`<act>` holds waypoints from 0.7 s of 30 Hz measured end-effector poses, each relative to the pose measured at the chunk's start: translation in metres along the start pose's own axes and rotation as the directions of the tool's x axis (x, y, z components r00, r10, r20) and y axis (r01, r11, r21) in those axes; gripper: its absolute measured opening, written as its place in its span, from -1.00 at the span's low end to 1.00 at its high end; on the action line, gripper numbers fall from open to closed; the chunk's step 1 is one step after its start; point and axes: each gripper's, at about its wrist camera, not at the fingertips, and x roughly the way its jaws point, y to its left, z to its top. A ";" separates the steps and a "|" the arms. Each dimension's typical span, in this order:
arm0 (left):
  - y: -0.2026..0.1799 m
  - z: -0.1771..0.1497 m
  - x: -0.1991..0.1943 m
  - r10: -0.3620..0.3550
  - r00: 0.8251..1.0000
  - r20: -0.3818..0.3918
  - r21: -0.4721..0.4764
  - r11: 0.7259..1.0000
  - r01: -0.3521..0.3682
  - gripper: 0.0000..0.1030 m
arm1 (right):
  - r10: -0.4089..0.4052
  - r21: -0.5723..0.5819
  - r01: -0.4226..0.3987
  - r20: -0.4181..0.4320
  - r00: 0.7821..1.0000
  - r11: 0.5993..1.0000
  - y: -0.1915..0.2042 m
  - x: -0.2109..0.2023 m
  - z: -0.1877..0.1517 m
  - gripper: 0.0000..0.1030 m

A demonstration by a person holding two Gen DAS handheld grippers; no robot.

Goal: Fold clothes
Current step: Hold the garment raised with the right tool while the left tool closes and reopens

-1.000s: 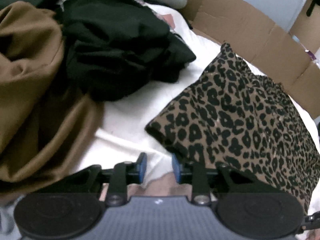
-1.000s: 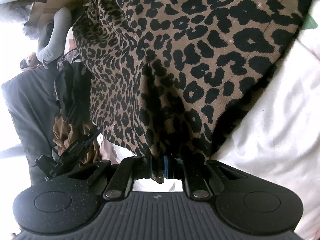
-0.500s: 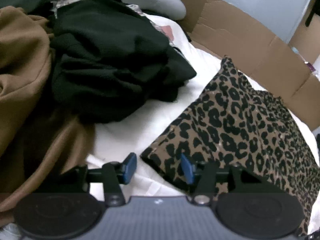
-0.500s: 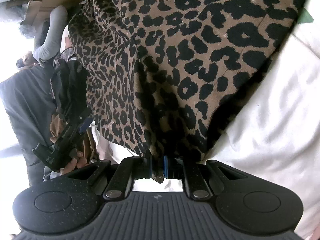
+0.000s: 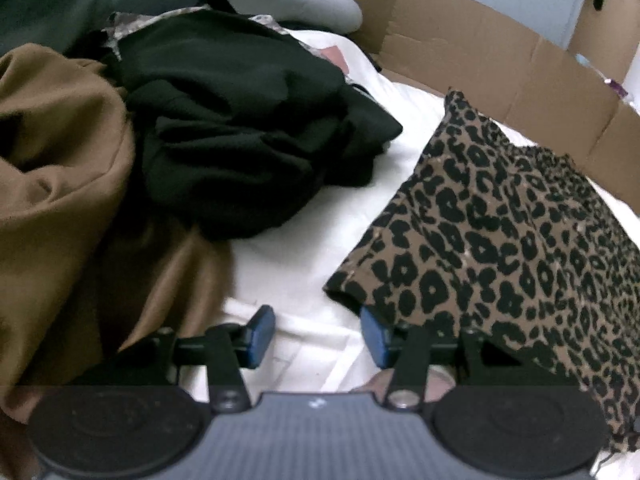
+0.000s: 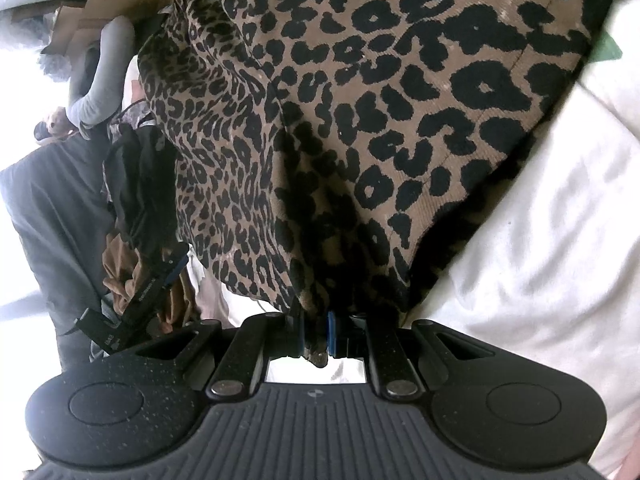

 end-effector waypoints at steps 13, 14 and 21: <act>-0.008 0.005 0.021 -0.077 0.997 0.030 -0.081 0.994 0.079 -0.15 | -0.010 -0.009 0.009 -0.004 1.000 1.000 0.000 0.002 -0.002 -0.83; -0.008 0.004 0.021 -0.073 0.997 0.032 -0.077 0.994 0.075 -0.34 | -0.009 -0.008 0.009 -0.004 1.000 1.000 0.000 0.002 -0.002 -0.83; 0.000 0.004 0.003 0.009 0.995 0.104 -0.023 1.000 -0.006 -0.96 | -0.006 -0.010 0.006 0.001 1.000 1.000 0.000 0.002 -0.001 -0.83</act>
